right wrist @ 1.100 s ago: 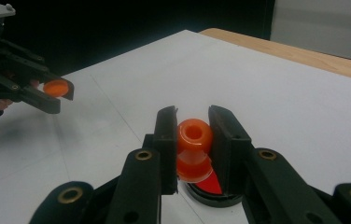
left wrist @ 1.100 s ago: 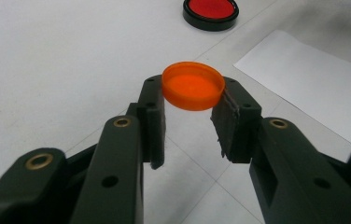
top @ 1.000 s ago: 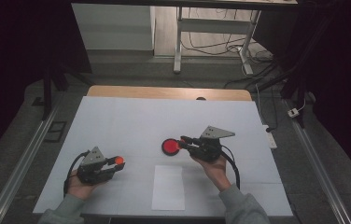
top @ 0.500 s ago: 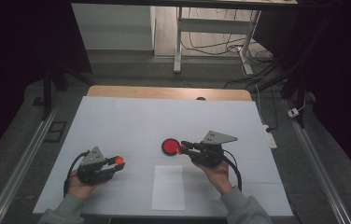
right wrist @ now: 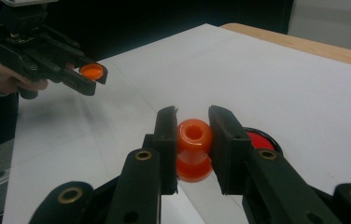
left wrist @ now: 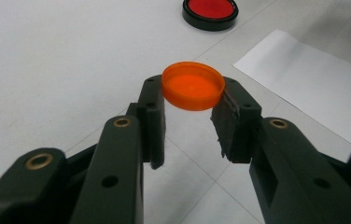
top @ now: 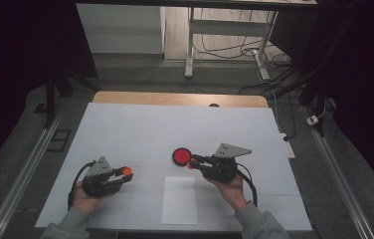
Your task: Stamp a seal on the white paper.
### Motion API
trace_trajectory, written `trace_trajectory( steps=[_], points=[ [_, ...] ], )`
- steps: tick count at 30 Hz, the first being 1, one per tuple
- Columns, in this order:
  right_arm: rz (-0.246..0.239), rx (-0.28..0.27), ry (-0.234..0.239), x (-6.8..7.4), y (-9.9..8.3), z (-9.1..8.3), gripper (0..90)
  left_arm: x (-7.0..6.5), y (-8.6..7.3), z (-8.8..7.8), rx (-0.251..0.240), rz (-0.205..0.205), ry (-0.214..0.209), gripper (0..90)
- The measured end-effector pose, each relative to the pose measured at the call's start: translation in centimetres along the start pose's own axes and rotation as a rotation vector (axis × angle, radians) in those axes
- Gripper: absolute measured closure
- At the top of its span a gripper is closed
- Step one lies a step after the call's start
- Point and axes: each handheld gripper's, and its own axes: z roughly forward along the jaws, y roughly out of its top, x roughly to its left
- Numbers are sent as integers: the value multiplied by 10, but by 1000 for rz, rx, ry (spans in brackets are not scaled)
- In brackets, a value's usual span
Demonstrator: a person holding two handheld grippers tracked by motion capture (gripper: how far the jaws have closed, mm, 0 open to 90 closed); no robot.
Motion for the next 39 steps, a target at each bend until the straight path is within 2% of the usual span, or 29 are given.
trace_trajectory(
  steps=[9, 30, 39],
  points=[
    [12, 23, 39, 7, -5, 6, 725, 1, 0, 0, -1, -4, -2, 647],
    [-27, 84, 101, 26, -17, 6, 725, 0, 0, 0, -3, -2, -1, 647],
    [-47, 105, 110, 31, -22, 7, 725, 0, 0, 0, 0, -1, -2, 647]
  ],
)
